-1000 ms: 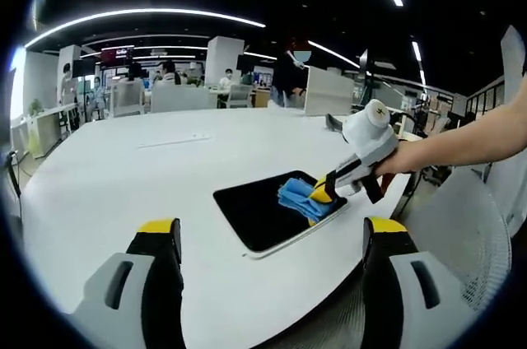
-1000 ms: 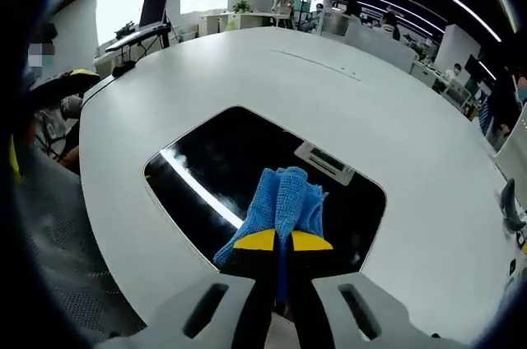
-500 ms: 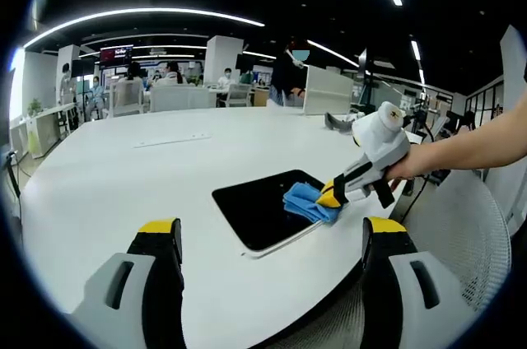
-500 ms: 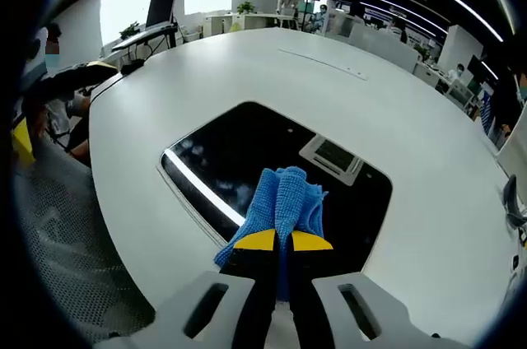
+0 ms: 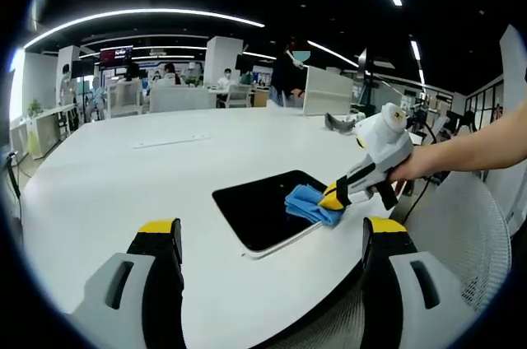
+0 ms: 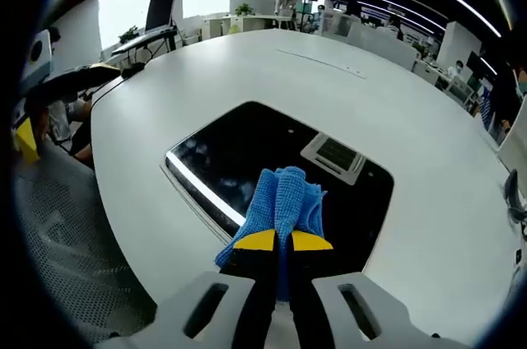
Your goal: Wipe the mirror surface with the cleaning cloth until all visible marks leave the cleaned area.
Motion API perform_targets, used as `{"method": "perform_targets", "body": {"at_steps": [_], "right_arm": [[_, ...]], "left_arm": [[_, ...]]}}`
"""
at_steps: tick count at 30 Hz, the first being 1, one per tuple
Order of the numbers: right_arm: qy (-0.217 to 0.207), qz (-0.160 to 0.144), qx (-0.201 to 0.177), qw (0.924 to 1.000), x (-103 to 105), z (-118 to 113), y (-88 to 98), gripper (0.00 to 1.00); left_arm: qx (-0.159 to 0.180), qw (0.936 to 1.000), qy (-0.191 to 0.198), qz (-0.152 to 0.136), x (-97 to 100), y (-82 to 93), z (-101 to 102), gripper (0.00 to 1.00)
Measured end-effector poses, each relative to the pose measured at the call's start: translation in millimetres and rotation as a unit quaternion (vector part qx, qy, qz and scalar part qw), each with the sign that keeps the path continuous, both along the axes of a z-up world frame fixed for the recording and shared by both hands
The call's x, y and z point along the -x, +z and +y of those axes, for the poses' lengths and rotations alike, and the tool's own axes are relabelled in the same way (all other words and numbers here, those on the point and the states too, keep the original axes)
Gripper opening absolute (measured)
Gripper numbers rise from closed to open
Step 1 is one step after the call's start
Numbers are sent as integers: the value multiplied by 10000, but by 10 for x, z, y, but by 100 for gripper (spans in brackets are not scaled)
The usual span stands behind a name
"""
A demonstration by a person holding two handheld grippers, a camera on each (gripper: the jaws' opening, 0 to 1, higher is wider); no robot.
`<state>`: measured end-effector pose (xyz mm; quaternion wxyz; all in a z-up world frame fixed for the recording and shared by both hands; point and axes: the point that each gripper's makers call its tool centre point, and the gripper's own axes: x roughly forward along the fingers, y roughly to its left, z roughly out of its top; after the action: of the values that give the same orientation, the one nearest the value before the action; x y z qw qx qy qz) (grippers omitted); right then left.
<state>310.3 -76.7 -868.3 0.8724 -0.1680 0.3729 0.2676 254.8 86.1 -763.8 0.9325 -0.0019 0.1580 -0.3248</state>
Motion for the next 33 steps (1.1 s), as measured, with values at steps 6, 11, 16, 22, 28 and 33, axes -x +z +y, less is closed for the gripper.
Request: {"method": "perform_targets", "body": {"at_steps": [6, 11, 16, 22, 28, 33], "right_arm": [[-13, 4, 5, 10000, 2, -6, -3, 0], [0, 5, 8, 10000, 13, -3, -3, 0], [5, 17, -14, 10000, 17, -4, -2, 0], [144, -8, 22, 9999, 12, -7, -4, 0], [238, -35, 18, 9997, 16, -11, 2, 0], [334, -33, 22, 9994, 11, -7, 1, 0]], "left_arm": [[13, 10000, -4, -1, -1, 2, -3, 90], [30, 10000, -5, -9, -2, 9, -6, 90], [22, 10000, -8, 5, -2, 3, -8, 90], [11, 10000, -11, 25, 3, -5, -11, 90], [-30, 10000, -43, 52, 11, -20, -20, 90], [-35, 10000, -27, 62, 10, -24, -14, 90]]}}
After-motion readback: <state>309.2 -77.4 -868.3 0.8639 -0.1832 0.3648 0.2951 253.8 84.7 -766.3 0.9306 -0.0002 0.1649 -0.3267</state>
